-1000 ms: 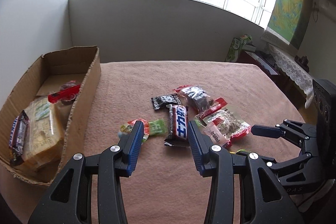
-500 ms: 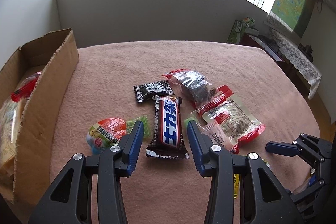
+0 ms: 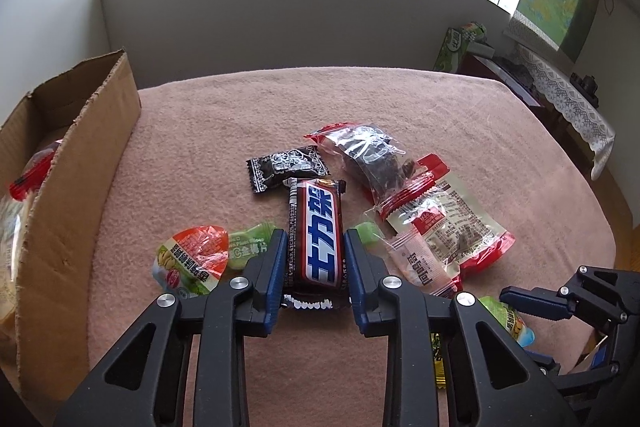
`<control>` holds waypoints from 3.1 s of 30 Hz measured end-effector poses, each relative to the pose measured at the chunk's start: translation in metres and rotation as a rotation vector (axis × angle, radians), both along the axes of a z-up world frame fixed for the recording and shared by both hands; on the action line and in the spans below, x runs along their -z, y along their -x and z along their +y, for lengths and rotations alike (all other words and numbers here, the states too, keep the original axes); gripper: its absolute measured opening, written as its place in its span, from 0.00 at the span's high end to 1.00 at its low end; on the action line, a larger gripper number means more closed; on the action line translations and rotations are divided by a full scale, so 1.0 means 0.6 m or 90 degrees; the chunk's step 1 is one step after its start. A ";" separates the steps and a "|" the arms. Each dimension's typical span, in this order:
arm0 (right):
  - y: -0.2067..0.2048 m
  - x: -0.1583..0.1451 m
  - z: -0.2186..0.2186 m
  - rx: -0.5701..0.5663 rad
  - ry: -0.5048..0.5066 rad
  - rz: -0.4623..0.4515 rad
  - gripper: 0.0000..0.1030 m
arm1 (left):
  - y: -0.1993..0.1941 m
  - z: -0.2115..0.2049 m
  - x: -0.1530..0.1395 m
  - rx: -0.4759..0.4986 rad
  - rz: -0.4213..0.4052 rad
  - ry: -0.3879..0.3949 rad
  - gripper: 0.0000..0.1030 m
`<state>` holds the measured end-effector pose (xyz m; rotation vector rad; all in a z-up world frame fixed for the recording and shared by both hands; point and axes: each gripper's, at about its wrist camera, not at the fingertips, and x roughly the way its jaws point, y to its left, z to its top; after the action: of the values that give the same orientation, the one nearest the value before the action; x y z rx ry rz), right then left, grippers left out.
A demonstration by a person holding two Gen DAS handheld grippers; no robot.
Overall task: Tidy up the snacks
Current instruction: 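Grasp the blue-wrapped candy bar with the left gripper while the right grasps the jelly cup, then lower the candy bar and jelly cup into the box and open both grippers, then move both open grippers back over the remaining snacks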
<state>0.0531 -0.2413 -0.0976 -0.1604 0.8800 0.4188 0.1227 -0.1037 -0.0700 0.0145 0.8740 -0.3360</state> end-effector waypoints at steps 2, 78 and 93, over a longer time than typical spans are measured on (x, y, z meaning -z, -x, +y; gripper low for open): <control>-0.003 -0.002 -0.001 0.003 -0.009 -0.001 0.66 | 0.003 0.000 -0.002 0.002 -0.002 0.001 0.74; -0.089 -0.120 0.321 -0.090 -0.152 -0.082 0.29 | -0.010 0.354 -0.131 -0.272 -0.148 0.103 0.44; -0.095 -0.138 0.166 0.009 -0.162 -0.090 0.29 | 0.032 0.280 -0.145 -0.226 -0.172 0.097 0.44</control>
<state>0.1101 -0.1418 -0.0149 0.0506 0.6813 0.4957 0.1032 0.0640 0.0168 -0.2299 0.5672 -0.0636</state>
